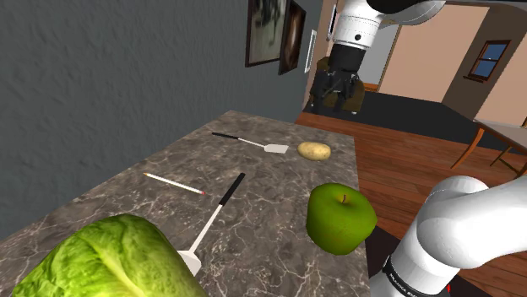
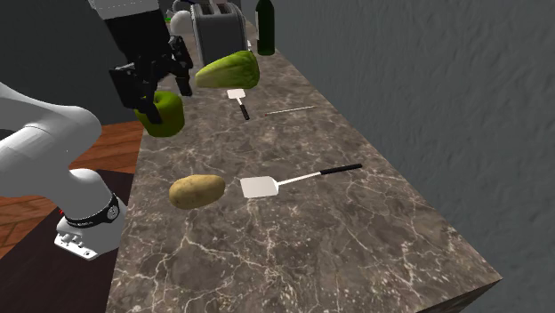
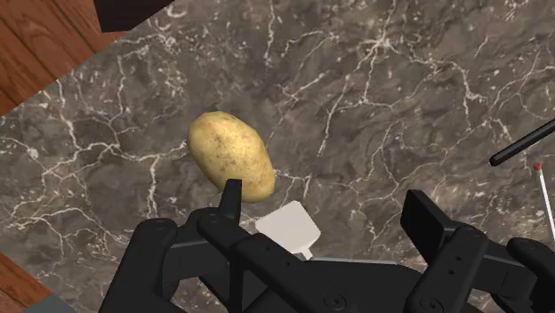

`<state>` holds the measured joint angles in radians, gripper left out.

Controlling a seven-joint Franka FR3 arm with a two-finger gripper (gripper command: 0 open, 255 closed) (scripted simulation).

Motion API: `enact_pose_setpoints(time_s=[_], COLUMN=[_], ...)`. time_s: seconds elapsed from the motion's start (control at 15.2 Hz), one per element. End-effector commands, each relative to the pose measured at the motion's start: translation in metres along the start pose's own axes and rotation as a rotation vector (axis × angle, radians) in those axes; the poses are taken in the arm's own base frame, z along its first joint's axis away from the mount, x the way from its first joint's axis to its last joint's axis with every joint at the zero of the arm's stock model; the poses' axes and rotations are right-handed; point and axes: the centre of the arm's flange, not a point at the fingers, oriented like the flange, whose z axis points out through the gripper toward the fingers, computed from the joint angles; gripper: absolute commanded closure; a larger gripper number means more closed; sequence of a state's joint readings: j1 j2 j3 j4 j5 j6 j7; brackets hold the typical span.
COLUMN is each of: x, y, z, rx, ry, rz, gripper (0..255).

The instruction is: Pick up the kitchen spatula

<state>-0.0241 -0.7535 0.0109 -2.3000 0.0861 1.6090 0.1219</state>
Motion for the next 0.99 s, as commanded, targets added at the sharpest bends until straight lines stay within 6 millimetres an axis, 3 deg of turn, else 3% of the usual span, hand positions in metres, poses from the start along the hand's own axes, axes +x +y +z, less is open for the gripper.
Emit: enact_pose_setpoints(time_s=[0.0,0.46,0.92], x=[0.000,0.080,0.156], y=[0.000,-0.011,-0.035], z=[0.000,0.047,0.094], rx=[0.000,-0.015,-0.030], ry=[0.000,-0.004,-0.008], rz=[0.000,-0.189,-0.377], gripper=[0,0,0])
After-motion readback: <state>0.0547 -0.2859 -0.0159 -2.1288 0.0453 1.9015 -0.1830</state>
